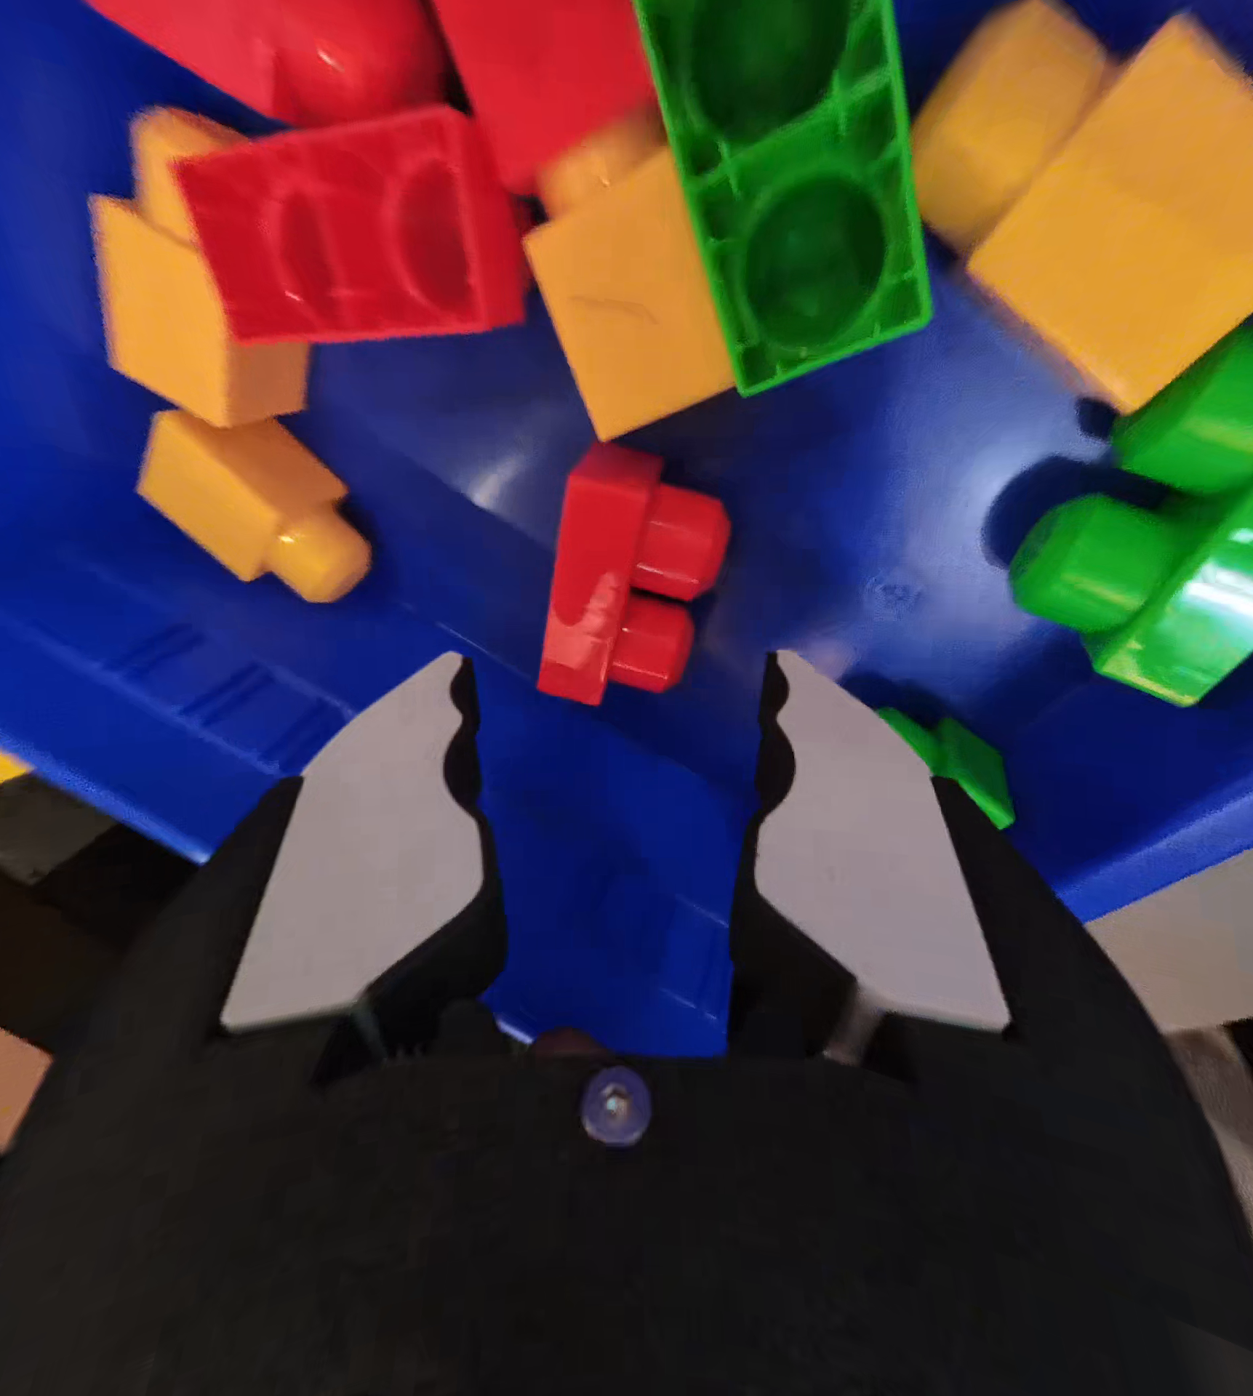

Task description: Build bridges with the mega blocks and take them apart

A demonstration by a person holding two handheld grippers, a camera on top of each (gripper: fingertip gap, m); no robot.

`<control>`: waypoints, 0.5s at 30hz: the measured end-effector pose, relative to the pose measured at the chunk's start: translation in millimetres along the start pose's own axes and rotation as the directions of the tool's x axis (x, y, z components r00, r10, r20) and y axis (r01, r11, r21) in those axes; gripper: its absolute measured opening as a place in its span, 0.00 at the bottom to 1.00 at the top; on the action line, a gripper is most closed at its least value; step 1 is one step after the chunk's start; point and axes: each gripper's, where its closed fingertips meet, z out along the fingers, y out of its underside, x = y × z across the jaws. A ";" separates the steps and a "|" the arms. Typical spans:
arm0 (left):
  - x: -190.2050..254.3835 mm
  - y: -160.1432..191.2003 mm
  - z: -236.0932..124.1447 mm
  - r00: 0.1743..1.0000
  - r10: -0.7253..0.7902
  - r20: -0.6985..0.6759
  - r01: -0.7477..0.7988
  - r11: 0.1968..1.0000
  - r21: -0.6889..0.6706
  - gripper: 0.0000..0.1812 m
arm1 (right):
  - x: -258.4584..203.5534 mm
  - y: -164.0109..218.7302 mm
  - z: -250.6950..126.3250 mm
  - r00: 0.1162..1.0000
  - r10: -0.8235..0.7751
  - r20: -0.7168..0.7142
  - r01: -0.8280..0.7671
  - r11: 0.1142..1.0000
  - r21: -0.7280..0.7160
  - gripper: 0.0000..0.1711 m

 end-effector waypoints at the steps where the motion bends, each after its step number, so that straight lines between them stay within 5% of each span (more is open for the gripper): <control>1: -1.1 2.3 5.7 1.000 0.026 -0.001 -0.026 0.999 -0.033 0.40 | 0.6 -0.2 -0.4 1.000 0.000 -0.001 0.000 1.000 0.001 0.36; 15: 7.9 -8.2 33.2 0.996 0.054 -0.078 -0.059 0.996 -0.061 0.26 | 12.5 1.7 -2.9 1.000 0.018 -0.017 -0.018 1.000 0.002 0.36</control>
